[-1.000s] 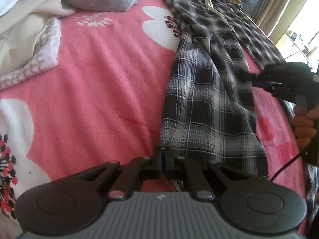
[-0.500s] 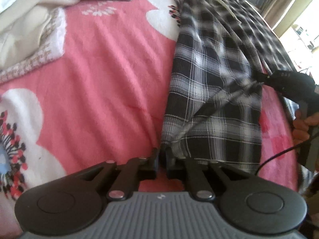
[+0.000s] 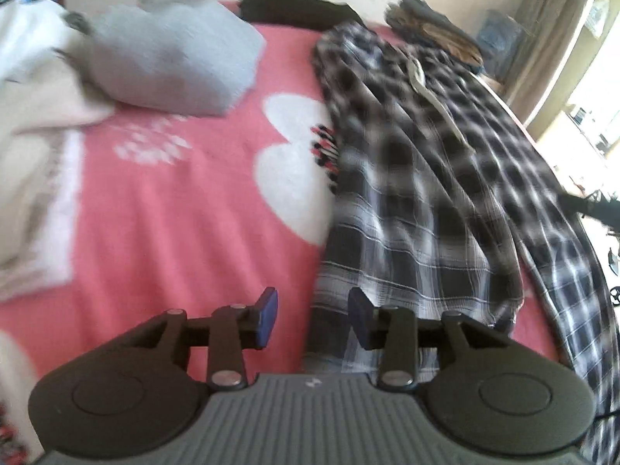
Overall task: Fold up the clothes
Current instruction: 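Release the sleeve with both grippers and move them toward the pants waistband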
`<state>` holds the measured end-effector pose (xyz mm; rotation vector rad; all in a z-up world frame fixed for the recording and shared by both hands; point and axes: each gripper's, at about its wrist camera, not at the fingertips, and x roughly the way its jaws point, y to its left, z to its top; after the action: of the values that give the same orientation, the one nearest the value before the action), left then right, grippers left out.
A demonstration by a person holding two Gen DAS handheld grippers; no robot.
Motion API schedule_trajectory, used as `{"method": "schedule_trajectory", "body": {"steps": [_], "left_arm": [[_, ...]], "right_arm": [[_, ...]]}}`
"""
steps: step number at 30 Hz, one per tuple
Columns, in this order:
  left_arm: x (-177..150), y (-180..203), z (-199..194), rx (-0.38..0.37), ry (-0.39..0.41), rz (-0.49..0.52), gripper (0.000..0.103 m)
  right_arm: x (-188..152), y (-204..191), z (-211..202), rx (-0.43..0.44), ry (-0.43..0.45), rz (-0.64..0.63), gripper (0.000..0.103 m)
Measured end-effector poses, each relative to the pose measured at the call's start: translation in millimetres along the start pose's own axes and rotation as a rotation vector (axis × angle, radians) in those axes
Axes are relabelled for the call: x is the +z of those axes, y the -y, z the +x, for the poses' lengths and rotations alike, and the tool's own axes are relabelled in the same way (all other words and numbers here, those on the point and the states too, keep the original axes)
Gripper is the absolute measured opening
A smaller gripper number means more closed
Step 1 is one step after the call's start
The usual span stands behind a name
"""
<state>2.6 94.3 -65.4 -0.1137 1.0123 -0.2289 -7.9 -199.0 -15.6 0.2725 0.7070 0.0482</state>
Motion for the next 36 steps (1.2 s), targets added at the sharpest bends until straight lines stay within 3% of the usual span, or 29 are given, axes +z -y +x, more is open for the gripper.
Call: {"method": "schedule_trajectory", "body": {"steps": [1, 4, 9, 15, 19, 26, 27, 30, 33, 36], "left_arm": [[-4, 2, 6, 0.000, -0.003, 0.007, 0.037], [-22, 1, 9, 0.016, 0.029, -0.017, 0.001], [-34, -14, -21, -0.020, 0.087, -0.094, 0.001], [-36, -32, -25, -0.031, 0.084, -0.154, 0.001], [-40, -47, -21, -0.104, 0.074, -0.237, 0.002], [-47, -62, -10, -0.145, 0.065, -0.303, 0.002], [-48, -63, -9, -0.147, 0.066, -0.306, 0.002], [-50, -69, -14, -0.150, 0.086, -0.321, 0.001], [-46, -81, -25, -0.130, 0.126, -0.353, 0.001], [-44, -92, -23, -0.122, 0.101, -0.399, 0.001]], "right_arm": [[10, -7, 3, 0.015, 0.004, -0.026, 0.029], [37, -26, 18, 0.064, -0.005, -0.086, 0.029], [79, -66, 74, 0.130, -0.035, -0.197, 0.029], [119, -114, 175, 0.187, -0.130, -0.261, 0.029], [138, -141, 230, 0.201, -0.164, -0.279, 0.029], [159, -161, 316, 0.107, -0.267, -0.232, 0.029], [156, -162, 325, 0.080, -0.281, -0.241, 0.028], [151, -166, 339, 0.029, -0.270, -0.283, 0.006], [153, -172, 328, 0.098, -0.206, -0.305, 0.005], [150, -180, 334, 0.107, -0.206, -0.311, 0.005]]}}
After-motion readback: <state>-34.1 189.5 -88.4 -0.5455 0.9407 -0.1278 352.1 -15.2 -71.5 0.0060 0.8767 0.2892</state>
